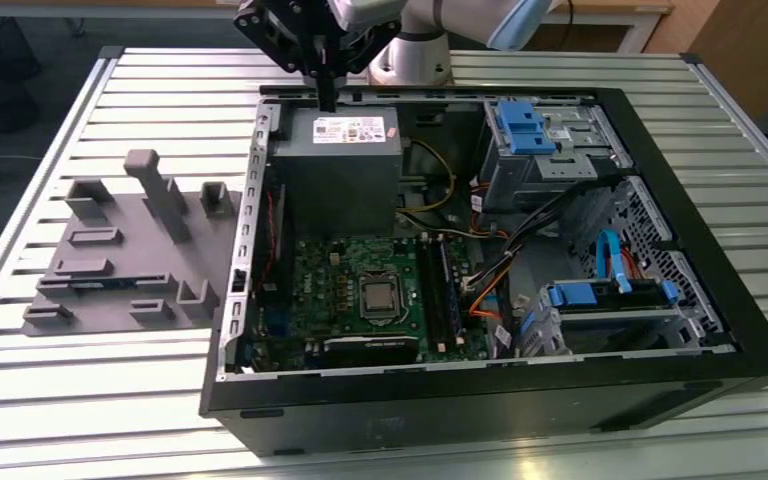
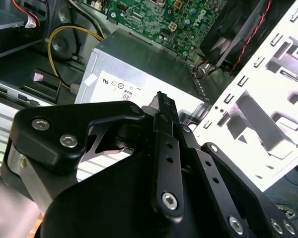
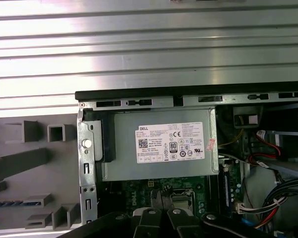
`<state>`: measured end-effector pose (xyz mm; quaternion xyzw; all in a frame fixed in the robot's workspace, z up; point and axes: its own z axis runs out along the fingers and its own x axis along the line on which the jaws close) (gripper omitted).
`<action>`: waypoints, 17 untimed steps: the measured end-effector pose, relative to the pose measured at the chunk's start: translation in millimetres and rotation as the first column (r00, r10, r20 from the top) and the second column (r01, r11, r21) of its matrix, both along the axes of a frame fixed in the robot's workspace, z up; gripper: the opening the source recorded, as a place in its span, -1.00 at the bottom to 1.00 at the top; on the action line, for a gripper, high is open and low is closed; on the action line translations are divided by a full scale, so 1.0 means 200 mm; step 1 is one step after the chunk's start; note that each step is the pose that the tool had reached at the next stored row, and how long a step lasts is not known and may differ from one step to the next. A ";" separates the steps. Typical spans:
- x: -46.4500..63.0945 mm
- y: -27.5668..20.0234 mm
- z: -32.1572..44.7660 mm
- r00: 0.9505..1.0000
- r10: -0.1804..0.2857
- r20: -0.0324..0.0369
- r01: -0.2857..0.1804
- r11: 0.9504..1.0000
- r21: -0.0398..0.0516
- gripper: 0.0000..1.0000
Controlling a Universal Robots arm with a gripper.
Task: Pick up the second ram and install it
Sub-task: 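Reach for the second ram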
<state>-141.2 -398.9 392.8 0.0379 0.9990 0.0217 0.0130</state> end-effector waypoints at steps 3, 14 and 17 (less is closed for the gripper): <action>0.00 0.000 0.000 1.000 0.000 0.000 0.000 1.000 0.000 -0.79; -0.02 0.000 -0.001 1.000 0.000 0.000 0.000 1.000 0.000 -0.79; -0.02 0.000 -0.001 1.000 0.000 0.000 0.000 1.000 0.000 -0.79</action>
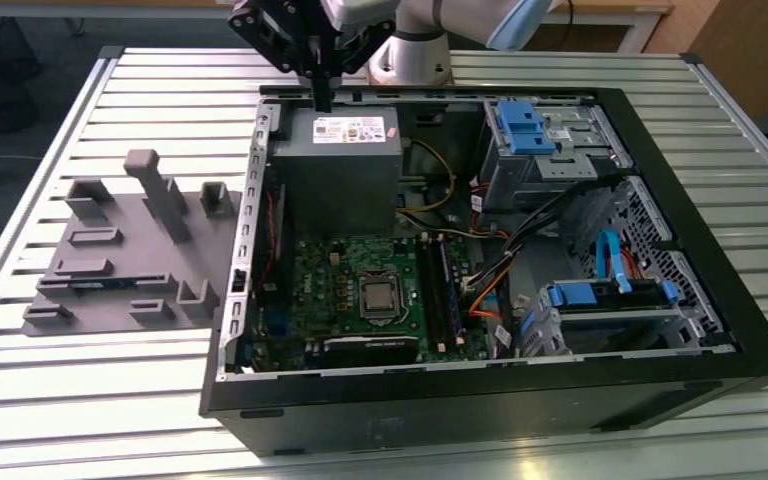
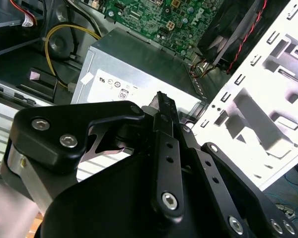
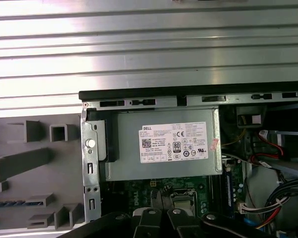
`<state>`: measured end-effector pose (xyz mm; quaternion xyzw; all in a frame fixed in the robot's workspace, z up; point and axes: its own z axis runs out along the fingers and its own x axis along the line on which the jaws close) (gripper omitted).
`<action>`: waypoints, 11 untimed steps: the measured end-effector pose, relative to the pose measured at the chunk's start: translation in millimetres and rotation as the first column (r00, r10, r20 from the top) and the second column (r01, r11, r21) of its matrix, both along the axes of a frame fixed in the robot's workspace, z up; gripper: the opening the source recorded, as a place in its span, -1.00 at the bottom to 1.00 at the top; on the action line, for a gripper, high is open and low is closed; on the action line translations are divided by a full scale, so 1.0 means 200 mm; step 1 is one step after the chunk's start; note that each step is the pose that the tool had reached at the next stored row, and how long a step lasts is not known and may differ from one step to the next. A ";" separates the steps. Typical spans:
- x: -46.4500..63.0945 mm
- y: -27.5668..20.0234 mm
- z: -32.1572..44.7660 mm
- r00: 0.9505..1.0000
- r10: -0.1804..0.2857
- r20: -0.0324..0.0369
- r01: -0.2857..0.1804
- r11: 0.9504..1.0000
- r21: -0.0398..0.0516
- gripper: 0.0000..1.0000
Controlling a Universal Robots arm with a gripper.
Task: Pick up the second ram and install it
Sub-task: 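Reach for the second ram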
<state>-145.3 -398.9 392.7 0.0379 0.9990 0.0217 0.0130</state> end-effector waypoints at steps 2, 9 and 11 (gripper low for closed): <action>0.00 0.000 0.000 1.000 0.000 0.000 0.000 1.000 0.000 -0.79; -0.02 0.000 0.000 1.000 0.000 0.000 0.000 1.000 0.000 -0.79; -0.03 0.000 0.000 1.000 0.000 0.000 0.000 1.000 0.000 -0.79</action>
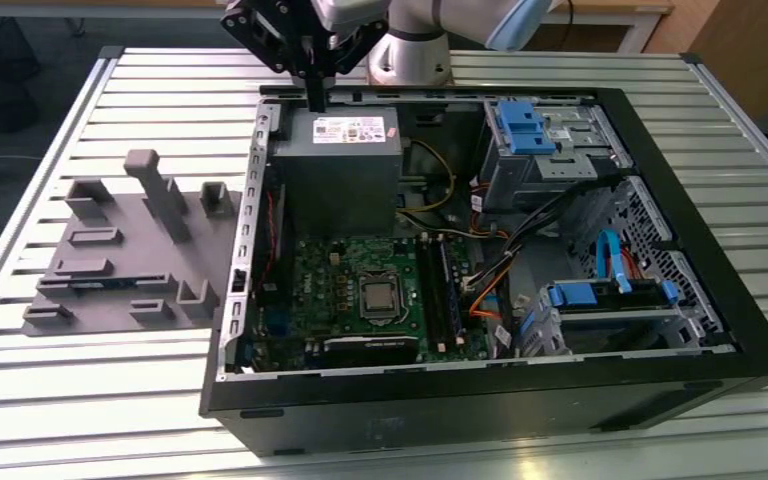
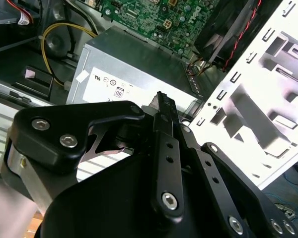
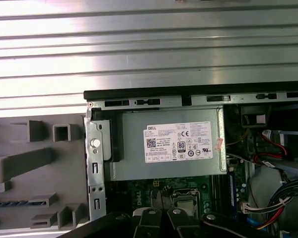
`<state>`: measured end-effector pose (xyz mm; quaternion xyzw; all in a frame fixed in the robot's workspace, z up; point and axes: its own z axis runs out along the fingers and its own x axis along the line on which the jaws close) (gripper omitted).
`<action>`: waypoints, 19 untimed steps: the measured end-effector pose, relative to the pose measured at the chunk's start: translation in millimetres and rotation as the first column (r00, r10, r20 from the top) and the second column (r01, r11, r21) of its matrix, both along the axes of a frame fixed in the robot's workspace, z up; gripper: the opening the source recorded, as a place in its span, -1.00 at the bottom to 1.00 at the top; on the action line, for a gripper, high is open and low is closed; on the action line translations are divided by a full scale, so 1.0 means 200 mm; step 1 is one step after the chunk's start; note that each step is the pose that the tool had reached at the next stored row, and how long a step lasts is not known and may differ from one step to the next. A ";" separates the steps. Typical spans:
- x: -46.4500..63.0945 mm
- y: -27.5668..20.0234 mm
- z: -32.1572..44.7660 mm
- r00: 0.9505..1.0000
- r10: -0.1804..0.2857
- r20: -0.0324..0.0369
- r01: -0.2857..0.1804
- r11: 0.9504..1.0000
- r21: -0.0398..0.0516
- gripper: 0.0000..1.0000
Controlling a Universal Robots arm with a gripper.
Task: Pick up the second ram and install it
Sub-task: 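Reach for the second ram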
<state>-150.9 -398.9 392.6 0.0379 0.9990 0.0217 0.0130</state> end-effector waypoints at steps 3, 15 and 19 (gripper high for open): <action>-0.01 0.000 0.000 1.000 0.000 0.000 0.000 1.000 0.000 -0.79; -0.05 0.000 0.000 1.000 0.000 0.000 0.000 1.000 0.000 -0.79; -0.06 0.000 0.000 1.000 0.000 0.000 0.000 1.000 0.000 -0.79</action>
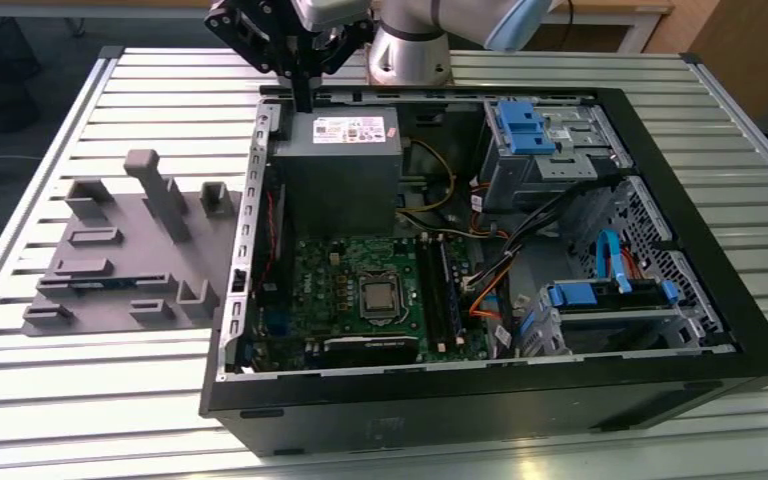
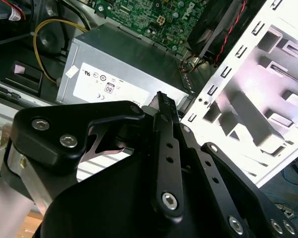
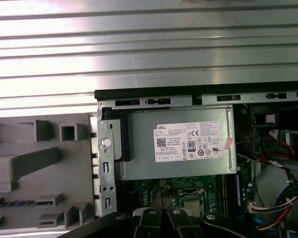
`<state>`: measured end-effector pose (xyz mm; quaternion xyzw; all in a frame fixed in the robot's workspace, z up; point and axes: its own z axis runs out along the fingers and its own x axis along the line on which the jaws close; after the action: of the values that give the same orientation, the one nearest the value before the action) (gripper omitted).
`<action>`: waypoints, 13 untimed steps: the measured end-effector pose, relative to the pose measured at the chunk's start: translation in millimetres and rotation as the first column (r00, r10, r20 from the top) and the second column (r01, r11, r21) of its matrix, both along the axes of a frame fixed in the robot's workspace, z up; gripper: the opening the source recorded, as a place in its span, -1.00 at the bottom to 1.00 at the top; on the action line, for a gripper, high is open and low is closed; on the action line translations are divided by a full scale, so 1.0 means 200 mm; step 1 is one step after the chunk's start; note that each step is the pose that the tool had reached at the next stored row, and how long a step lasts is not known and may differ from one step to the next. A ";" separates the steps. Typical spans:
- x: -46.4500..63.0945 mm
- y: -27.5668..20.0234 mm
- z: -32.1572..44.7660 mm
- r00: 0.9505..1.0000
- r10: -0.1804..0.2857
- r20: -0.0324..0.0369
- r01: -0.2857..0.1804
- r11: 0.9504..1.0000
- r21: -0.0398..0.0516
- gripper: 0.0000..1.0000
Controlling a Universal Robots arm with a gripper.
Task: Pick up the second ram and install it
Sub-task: 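Reach for the second ram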
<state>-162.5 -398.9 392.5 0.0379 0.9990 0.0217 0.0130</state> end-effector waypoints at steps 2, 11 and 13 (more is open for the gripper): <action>-0.01 0.000 0.000 1.000 0.000 0.000 0.000 1.000 0.000 -0.79; -0.03 0.000 0.000 1.000 0.000 0.000 0.000 1.000 0.000 -0.79; -0.04 0.000 0.000 1.000 0.000 0.000 0.000 1.000 0.000 -0.79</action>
<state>-170.3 -398.9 392.5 0.0379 0.9990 0.0217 0.0130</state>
